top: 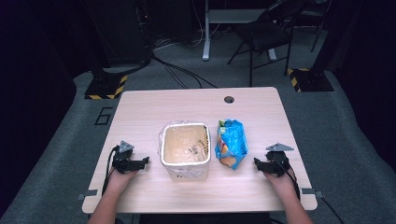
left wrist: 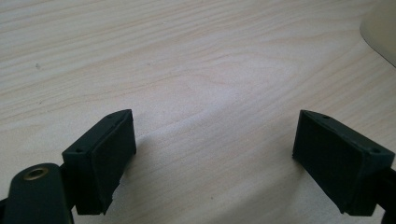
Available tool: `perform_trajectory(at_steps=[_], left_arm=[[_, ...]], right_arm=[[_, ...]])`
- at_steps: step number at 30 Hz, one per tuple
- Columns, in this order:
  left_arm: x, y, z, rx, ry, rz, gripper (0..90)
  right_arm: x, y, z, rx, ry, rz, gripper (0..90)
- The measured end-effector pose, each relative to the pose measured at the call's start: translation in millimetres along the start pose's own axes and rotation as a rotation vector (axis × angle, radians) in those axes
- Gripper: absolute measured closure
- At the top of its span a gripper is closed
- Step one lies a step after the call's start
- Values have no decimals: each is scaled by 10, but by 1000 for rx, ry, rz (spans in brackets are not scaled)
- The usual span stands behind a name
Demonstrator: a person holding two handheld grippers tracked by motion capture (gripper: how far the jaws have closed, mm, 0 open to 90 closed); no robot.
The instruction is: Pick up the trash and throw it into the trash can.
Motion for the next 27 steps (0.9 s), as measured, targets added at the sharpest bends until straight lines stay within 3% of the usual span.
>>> perform_trajectory(at_steps=[5, 13, 18, 27], left_arm=[[0, 0, 0, 0, 0, 0, 131], [1, 0, 0, 0, -1, 1, 130], [-3, 0, 0, 0, 1, -1, 130], [-19, -1, 1, 2, -4, 1, 131]], right_arm=[[-3, 35, -37, 24, -2, -15, 371], [71, 145, -210, -16, -5, -55, 375], [106, 217, -314, -38, -8, -56, 437], [206, 305, -379, -37, -6, -91, 467]])
Point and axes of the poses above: each handheld gripper's, and its own axes: z roughly forward along the jaws, y roughly out of its top, x roughly to its left, the point moved 2 cm from there along z, roughly forward along the jaws, and after that the axes turned 7 degrees about -y, right-handed, at the moved point
